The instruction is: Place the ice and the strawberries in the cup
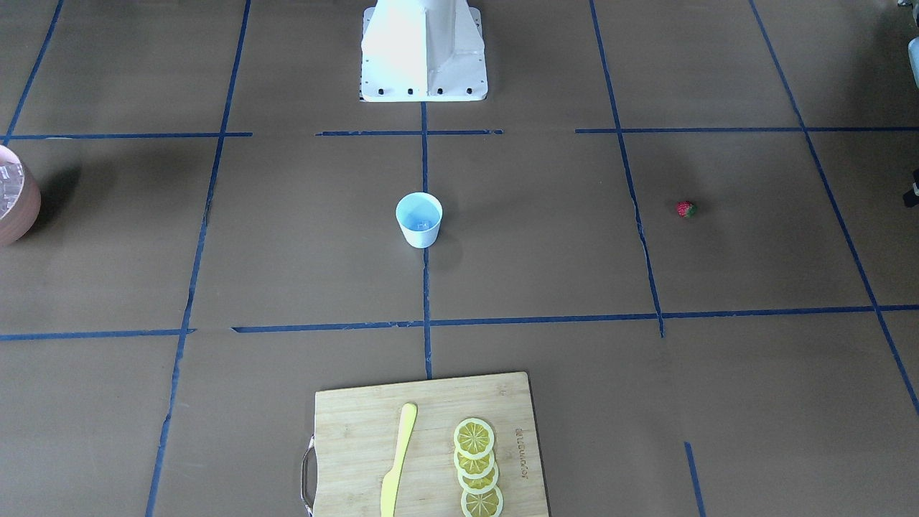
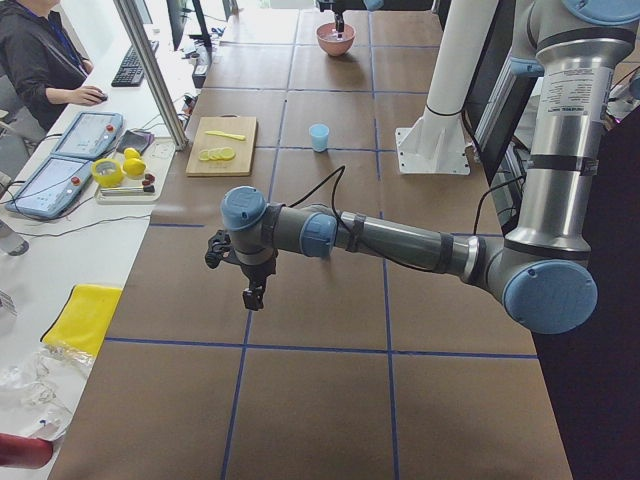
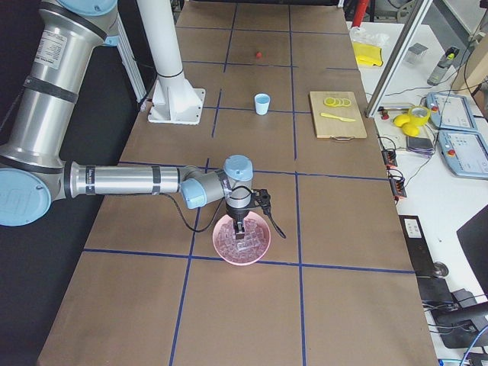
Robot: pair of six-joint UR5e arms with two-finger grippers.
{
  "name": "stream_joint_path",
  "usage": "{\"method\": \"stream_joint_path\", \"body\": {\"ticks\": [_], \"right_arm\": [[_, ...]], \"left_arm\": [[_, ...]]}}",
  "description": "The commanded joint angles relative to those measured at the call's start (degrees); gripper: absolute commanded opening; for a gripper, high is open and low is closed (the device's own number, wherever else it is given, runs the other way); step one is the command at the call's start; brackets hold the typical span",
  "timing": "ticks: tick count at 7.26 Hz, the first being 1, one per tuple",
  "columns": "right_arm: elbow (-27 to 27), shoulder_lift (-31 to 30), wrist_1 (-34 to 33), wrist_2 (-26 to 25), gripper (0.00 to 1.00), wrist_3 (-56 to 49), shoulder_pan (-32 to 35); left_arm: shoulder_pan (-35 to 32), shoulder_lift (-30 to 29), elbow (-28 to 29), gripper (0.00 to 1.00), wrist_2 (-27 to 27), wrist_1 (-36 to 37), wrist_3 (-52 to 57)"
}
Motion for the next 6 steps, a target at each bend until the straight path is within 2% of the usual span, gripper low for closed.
{"method": "stream_joint_path", "body": {"ticks": [1, 6], "right_arm": [[-0.07, 0.0, -0.09, -0.12, 0.63, -0.03, -0.81], [-1.12, -0.09, -0.09, -0.29, 0.63, -0.38, -0.9]], "left_arm": [[0.03, 0.0, 0.0, 1.0, 0.03, 0.0, 0.0], [0.03, 0.0, -0.09, 1.0, -0.15, 0.0, -0.09]]}}
